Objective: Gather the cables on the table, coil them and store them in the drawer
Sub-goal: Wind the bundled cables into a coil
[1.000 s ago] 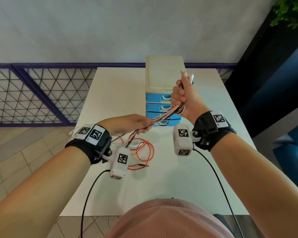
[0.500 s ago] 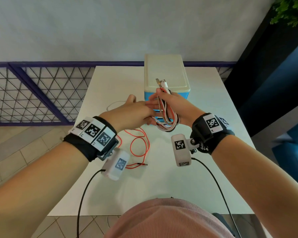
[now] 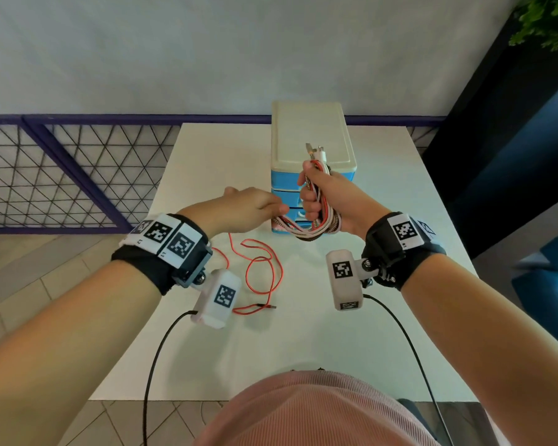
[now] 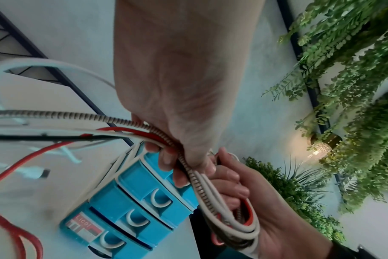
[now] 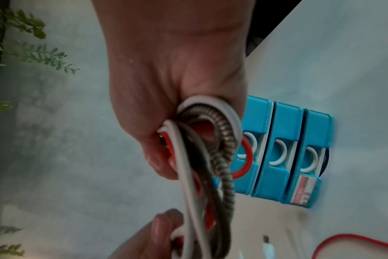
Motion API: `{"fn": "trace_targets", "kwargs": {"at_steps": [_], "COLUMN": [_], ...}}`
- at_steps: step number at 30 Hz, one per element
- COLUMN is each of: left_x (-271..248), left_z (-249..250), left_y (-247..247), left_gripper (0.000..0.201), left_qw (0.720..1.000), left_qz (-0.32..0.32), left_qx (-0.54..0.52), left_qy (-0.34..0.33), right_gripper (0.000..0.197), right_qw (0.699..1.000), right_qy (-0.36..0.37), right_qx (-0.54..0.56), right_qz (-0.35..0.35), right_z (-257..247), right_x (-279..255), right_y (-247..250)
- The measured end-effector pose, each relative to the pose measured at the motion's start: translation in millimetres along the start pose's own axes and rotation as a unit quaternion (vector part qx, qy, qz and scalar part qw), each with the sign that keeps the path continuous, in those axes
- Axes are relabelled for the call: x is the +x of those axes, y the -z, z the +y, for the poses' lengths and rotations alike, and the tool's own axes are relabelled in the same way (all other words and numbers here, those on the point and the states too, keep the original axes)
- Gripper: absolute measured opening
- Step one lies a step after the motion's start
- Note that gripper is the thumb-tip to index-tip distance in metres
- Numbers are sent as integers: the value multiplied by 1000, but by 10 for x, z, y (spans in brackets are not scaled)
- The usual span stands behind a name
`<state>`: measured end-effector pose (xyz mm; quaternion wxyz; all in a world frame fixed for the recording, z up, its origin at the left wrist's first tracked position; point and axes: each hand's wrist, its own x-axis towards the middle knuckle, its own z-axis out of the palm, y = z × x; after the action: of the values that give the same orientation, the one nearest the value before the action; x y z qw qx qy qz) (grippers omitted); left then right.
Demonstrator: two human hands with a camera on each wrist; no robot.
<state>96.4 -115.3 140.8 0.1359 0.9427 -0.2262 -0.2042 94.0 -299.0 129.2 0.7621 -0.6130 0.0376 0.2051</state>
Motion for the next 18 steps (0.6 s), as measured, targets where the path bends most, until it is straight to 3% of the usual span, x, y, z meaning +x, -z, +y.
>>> {"fn": "trace_targets", "kwargs": {"at_steps": [5,11,14,18], "left_x": [-27,-158,-197,-196], "left_z": [126,249,261,261], "left_y": [-1,4,-20,-57], "left_gripper": [21,42,49,53], "left_qw": [996,982,978,973], "left_qz": [65,124,140,174], "left_qx": [-19,-104,-120,-102], "left_qy": [-51,-101,-93,-112], "right_gripper": [33,35,44,60], "right_qw": [999,990,977,969], "right_qy": [12,-96,-138,-160], "right_qx": [-37,-11,-29,-75], "right_qz": [27,-104,-162,-171], "right_z": [22,20,0,10], "right_x": [-19,-96,-148,-169], "right_y": [-101,-170,-165,-138]}}
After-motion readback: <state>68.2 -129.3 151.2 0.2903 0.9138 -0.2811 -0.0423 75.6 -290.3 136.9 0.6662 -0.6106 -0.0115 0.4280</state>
